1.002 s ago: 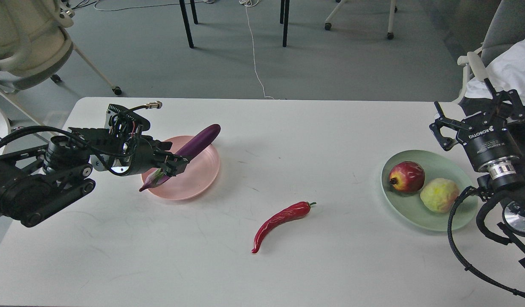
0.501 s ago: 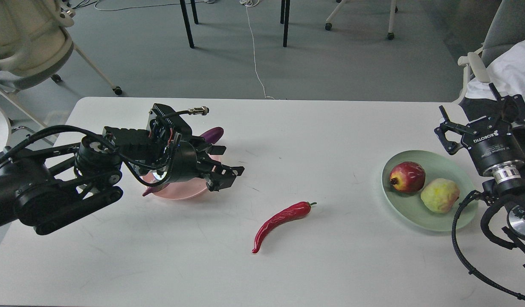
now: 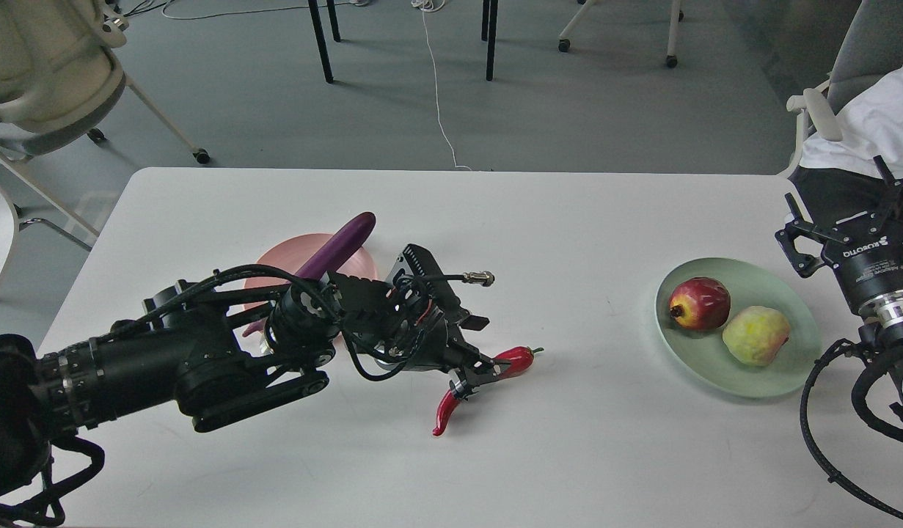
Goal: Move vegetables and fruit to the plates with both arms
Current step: 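Move the left gripper to the red chili pepper and grasp it, then carry the chili with the left gripper onto the pink plate and release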
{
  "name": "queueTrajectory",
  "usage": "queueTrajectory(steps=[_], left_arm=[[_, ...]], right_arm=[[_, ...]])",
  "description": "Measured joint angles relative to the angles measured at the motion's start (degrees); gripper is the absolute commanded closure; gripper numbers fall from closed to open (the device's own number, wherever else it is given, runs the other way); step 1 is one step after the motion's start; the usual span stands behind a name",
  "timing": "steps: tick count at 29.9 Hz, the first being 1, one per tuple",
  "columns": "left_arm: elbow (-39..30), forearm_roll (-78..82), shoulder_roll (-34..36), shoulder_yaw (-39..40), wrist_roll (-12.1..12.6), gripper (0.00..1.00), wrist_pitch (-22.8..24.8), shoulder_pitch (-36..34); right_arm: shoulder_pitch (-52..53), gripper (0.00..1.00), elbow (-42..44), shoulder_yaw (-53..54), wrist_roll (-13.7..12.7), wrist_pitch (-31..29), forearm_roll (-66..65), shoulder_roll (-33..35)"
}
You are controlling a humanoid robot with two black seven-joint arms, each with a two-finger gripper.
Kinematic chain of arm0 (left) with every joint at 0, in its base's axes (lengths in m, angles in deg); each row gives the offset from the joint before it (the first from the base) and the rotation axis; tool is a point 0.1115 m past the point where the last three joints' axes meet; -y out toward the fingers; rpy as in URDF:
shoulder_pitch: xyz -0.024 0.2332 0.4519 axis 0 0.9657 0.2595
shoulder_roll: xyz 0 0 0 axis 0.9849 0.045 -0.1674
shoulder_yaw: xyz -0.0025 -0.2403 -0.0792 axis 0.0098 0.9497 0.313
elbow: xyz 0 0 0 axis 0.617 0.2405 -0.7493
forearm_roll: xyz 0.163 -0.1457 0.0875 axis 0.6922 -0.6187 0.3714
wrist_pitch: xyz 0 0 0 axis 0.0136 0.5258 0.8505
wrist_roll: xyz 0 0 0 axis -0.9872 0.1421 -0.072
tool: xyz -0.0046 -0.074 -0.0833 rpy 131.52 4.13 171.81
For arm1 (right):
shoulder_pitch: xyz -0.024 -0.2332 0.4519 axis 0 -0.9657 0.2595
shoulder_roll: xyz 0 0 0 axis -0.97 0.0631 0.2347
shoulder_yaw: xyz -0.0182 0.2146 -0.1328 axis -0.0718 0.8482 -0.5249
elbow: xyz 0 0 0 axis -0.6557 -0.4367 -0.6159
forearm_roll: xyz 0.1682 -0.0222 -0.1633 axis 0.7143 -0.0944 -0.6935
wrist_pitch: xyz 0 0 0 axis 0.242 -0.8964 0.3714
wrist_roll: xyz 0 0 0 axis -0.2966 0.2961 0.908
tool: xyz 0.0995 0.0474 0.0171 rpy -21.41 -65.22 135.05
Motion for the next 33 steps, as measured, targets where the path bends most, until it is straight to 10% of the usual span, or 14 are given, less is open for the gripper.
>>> queueTrajectory(steps=[24,33], left_arm=[[0.97,1.99,-0.13,1.36,3.11,0.89,0.02,2.86],[-9.94,-6.33,21.51,7.84,4.73,0.89,0.06,2.92]], right_arm=[[0.0,0.01,0.19,0.0,0.52,0.0,0.0,0.01],[0.0,0.01,0.87,1.21,0.52,0.0,-0.04,0.48]])
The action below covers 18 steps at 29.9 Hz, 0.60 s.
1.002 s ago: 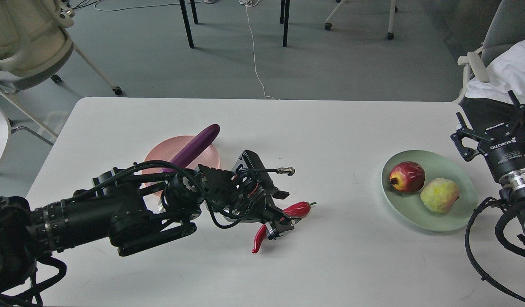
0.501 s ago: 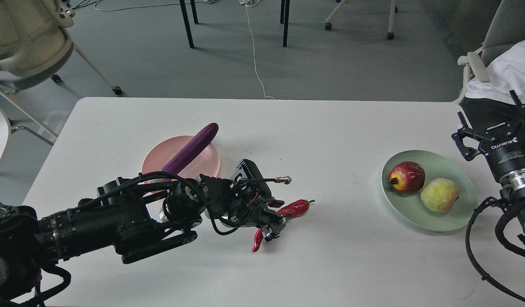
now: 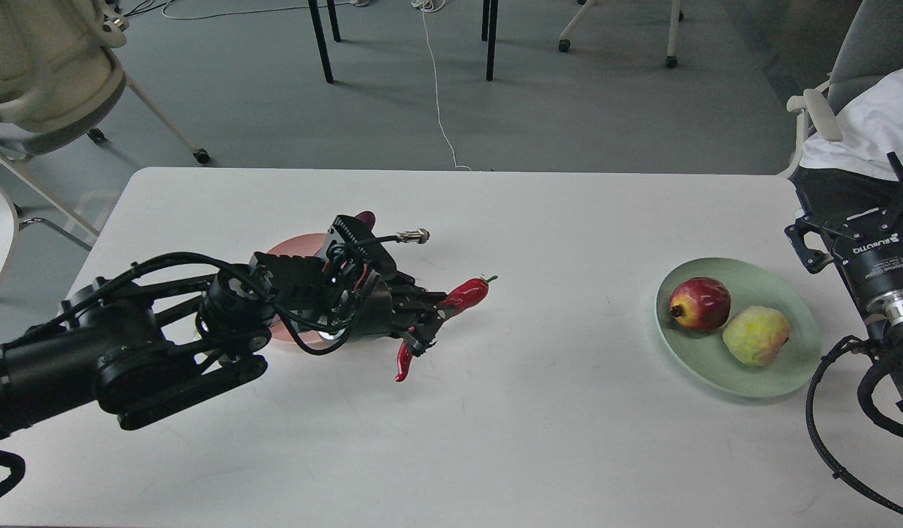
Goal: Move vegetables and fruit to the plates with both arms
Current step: 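Carry the chili with the left gripper onto the pink plate and release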
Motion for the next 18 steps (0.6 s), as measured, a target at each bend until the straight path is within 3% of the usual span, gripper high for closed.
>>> queueTrajectory(steps=[5,18], left_arm=[[0.03,-0.18,5.56,0.29,-0.2,0.88,-0.44,0.16],[8.15,1.2,2.36,-0.32,0.32,0.8,-1.8,0.12]], right_arm=[[-0.08,0.01,-0.06,-0.14,0.0,0.0,0.03,-1.0],[-0.72,0.01,-0.74,-0.26,0.02,0.0,0.04,-2.66]])
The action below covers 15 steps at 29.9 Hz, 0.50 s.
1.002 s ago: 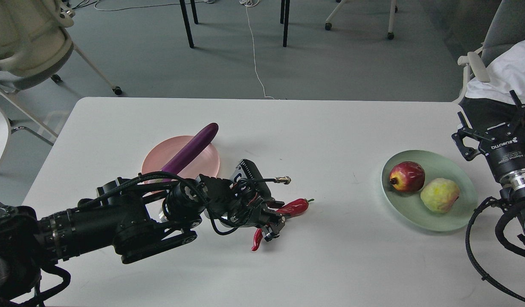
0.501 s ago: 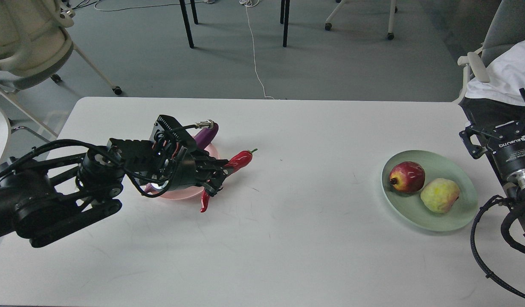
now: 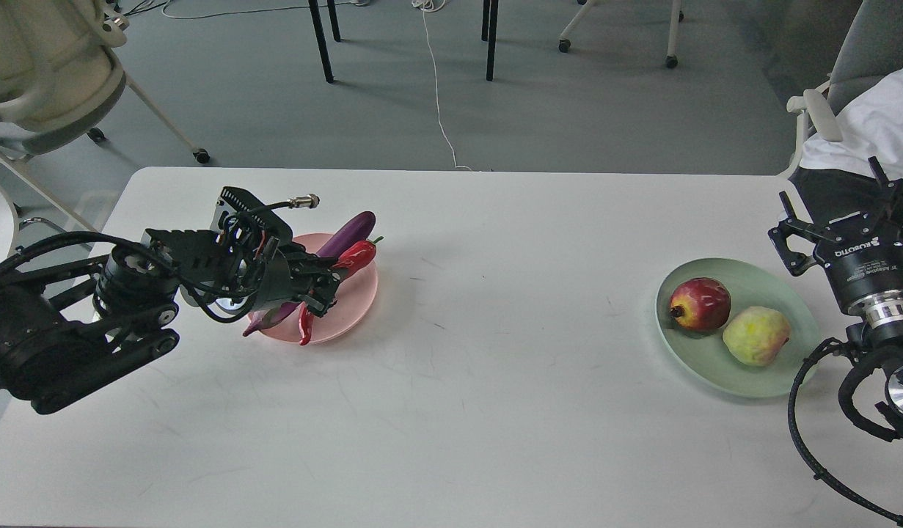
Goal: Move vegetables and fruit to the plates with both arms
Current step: 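Carry the chili with the left gripper onto the pink plate and release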
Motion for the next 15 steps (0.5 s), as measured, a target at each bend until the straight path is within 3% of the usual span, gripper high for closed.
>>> queueTrajectory(steps=[2,5,7,15], left_arm=[[0.54,-0.01,-0.01,-0.07,-0.12,0.72,-0.45,-0.01],[0.83,-0.14,-0.02,-0.4,-0.19,0.53,-1.74,0.08],[0.87,-0.19,-0.02,-0.63,-0.21,0.48,-2.23,0.27],[0.86,-0.4,-0.01,-0.72,-0.19,0.43,-2.84,0.35]], right_arm=[[-0.45,0.01,-0.45,0.05,0.0,0.0,0.0,-0.11],[-0.83,0.01,-0.86,0.22,0.05,0.0,0.0,-0.16],[-0.92,0.01,-0.96,0.26,0.06,0.0,0.0,-0.17],[-0.98,0.01,-1.0,0.62,0.06,0.0,0.0,0.12]])
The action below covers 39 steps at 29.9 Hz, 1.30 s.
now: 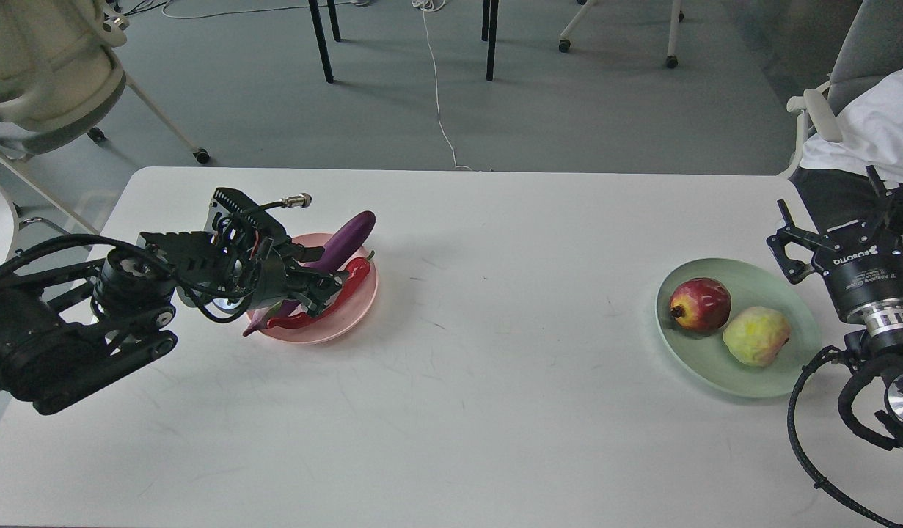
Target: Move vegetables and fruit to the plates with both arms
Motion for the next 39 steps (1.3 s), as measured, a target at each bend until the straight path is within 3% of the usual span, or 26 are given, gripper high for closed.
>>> queueTrajectory(steps=[5,7,13,21,24,30,39], left_arm=[[-0.36,-1.54,0.57,1.7,-0.37,0.09,-0.65,-0.2],[-0.47,-6.68,0.85,4.68,-0.9,0.04,-2.8,-0.22],[0.03,-39.69,1.03,10.33,-2.26,0.02,-6.59,0.5],[3.45,-74.29,0.07,10.82,-2.51,0.02,-3.05,0.85],[6.25,-82.37,-1.79,11.48,-4.53,0.02,-2.8,0.95],[13.19,-104.24,-5.14,14.05,-12.48,0.02,-2.11,1.48],[26.55,-124.11,-12.59,24.19,-13.24,0.02,3.91,2.66]], right_arm=[[0.0,0.01,0.03,0.19,0.0,0.0,0.0,0.12],[0.02,0.01,0.05,0.84,0.0,0.0,0.0,0.26],[1.28,0.01,1.8,1.91,0.0,0.0,-0.23,0.84],[6.68,0.01,8.31,2.34,0.0,0.0,-0.61,2.24],[8.78,0.0,10.89,2.44,0.65,0.0,-0.62,1.95],[9.84,0.0,13.77,2.44,1.24,0.0,-0.62,1.82],[11.23,0.0,14.68,1.78,-0.73,0.0,-0.55,2.27]])
